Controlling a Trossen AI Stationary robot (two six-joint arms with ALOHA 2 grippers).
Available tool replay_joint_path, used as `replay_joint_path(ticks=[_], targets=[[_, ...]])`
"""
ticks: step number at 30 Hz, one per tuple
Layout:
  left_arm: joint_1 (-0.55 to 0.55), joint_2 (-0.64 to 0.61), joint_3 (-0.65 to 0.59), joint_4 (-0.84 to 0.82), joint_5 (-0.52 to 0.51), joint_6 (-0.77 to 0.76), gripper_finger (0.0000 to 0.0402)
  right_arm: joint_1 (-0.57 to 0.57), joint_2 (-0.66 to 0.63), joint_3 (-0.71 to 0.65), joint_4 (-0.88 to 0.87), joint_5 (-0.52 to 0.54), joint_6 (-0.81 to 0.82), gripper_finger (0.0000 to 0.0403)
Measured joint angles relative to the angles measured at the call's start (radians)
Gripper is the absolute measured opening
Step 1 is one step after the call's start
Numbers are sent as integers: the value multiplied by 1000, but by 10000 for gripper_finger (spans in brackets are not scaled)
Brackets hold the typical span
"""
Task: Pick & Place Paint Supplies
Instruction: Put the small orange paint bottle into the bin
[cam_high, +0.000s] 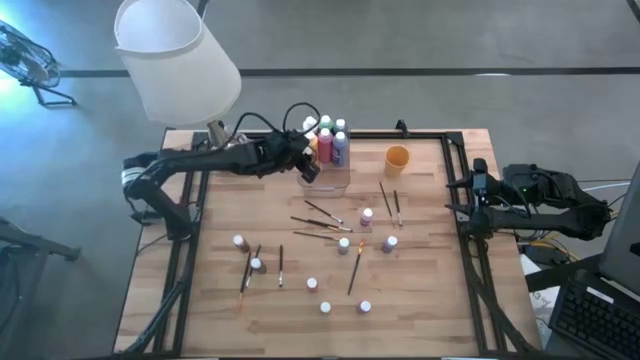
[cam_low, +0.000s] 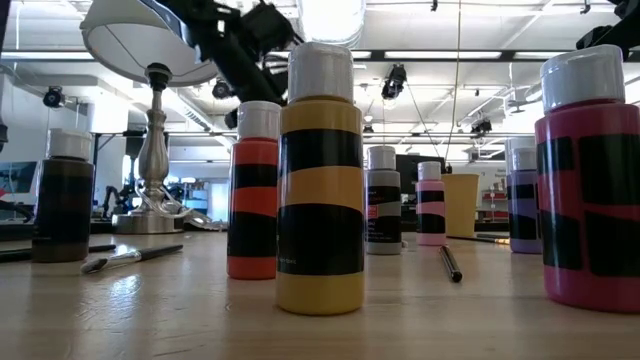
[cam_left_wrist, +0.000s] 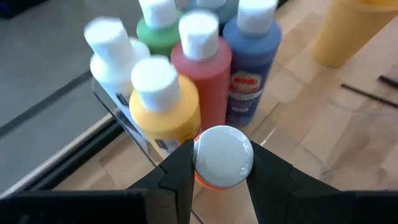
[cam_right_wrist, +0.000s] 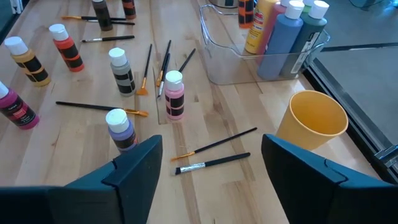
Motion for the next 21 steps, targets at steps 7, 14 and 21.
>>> replay_joint_path(ticks=[7, 14, 21], targets=[[23, 49, -1, -1, 13, -9, 122, 0, 0, 0, 0, 0, 0, 293], [31, 91, -2, 0, 13, -23, 122, 0, 0, 0, 0, 0, 0, 317], [42, 119, -3, 5, 22, -35, 122, 0, 0, 0, 0, 0, 0, 341]])
